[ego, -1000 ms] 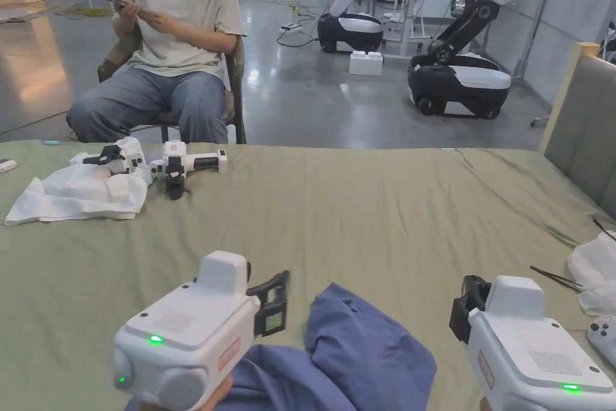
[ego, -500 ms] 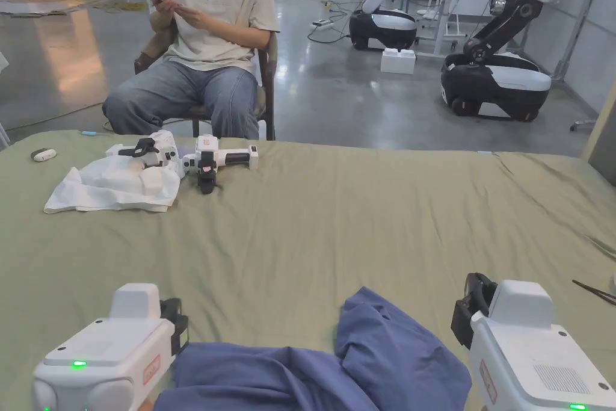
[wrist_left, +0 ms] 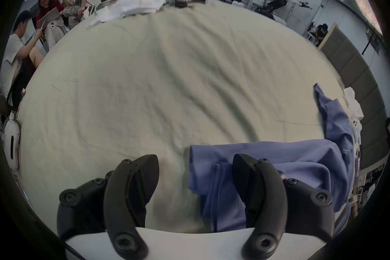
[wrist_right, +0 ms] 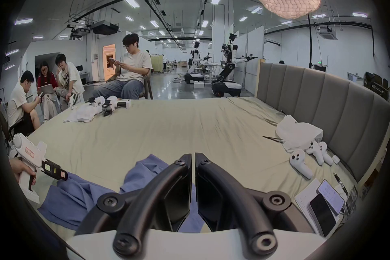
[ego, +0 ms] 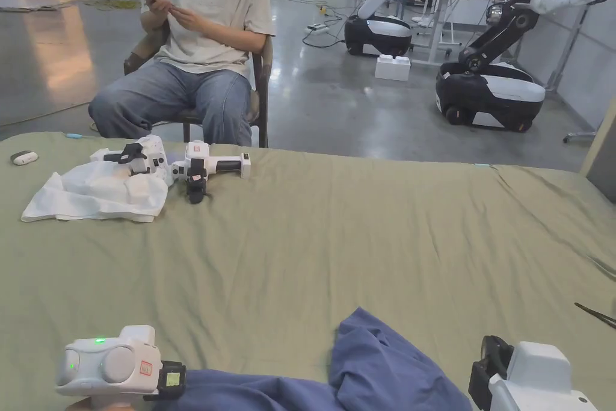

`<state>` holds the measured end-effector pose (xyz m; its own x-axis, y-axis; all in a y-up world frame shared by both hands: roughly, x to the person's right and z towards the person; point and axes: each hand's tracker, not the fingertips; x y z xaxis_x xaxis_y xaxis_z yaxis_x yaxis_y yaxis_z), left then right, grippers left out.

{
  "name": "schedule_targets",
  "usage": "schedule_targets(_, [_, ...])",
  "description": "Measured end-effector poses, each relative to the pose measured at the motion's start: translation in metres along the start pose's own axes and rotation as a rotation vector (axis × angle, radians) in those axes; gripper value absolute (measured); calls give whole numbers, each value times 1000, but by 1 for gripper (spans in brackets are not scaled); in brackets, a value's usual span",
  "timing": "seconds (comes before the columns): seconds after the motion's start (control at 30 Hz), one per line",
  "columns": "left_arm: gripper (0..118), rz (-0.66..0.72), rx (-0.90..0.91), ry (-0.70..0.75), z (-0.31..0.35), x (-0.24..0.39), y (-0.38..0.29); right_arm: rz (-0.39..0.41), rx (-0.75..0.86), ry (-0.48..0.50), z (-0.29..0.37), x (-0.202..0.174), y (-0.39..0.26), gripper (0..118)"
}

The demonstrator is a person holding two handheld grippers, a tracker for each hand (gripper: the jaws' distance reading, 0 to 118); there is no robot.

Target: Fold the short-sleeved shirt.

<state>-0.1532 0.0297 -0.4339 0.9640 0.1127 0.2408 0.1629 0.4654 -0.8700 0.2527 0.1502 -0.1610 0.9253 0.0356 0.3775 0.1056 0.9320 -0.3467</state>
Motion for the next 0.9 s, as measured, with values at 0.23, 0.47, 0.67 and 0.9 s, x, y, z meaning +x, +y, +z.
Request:
schedule_targets(0.23, [73, 33, 34, 16, 0, 3, 3, -6, -42, -35, -3, 15, -6, 1])
schedule_targets(0.47, [63, 31, 41, 35, -4, 2, 1, 2, -56, -35, -6, 14, -8, 1])
schedule_targets(0.67, [30, 26, 39, 18, -5, 5, 5, 3, -78, -22, -13, 8, -13, 1])
schedule_targets(0.9, [0, -26, 57, -11, 6, 9, 3, -24, -179, -28, -38, 15, -18, 6])
